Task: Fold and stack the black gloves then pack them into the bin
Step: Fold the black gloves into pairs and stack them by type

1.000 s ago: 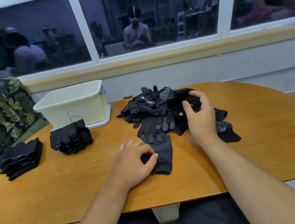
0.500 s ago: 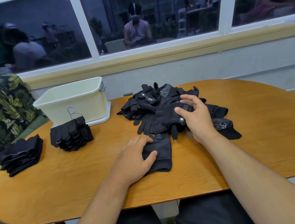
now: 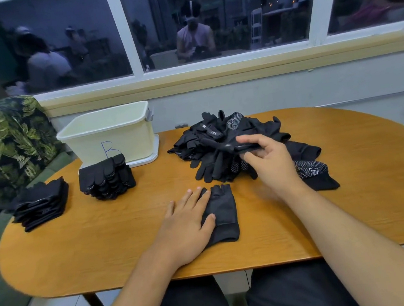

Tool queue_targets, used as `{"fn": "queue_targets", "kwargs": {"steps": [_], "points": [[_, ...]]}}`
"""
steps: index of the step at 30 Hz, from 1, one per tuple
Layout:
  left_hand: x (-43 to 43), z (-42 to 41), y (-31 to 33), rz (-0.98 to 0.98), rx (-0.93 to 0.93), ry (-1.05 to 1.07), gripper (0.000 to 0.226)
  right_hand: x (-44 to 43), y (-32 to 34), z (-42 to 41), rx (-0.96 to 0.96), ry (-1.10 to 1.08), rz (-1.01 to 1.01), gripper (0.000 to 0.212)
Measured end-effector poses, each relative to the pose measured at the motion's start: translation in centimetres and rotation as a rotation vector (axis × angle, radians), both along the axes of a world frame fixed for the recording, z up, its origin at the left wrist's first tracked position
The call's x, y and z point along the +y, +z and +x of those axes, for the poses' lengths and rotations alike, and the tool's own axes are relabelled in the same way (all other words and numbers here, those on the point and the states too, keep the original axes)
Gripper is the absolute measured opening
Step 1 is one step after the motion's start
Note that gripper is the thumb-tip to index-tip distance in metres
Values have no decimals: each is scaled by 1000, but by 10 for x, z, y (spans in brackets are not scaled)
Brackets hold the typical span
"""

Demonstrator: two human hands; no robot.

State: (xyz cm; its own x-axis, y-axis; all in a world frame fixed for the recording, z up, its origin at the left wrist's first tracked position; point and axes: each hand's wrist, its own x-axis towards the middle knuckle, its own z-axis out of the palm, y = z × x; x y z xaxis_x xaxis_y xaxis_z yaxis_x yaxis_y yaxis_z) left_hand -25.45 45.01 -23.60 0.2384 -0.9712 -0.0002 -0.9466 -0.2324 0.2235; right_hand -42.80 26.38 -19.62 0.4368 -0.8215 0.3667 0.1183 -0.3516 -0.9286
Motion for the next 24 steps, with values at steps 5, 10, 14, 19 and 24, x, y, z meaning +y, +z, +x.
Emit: {"fn": "queue_targets", "kwargs": {"steps": [5, 10, 14, 19, 24], "points": [[-6, -5, 14, -100, 90, -111, 58, 6, 21, 7, 152, -150, -192, 20], [-18, -16, 13, 53, 39, -217, 63, 5, 52, 23, 172, -99, -224, 19], [-8, -12, 28, -323, 252, -106, 38, 4, 64, 30, 184, -60, -215, 18], [-13, 9, 61, -811, 370, 185, 38, 10, 67, 35, 139, 63, -127, 17], [-32, 11, 85, -662, 643, 117, 59, 22, 65, 40, 73, 150, -34, 20]]}}
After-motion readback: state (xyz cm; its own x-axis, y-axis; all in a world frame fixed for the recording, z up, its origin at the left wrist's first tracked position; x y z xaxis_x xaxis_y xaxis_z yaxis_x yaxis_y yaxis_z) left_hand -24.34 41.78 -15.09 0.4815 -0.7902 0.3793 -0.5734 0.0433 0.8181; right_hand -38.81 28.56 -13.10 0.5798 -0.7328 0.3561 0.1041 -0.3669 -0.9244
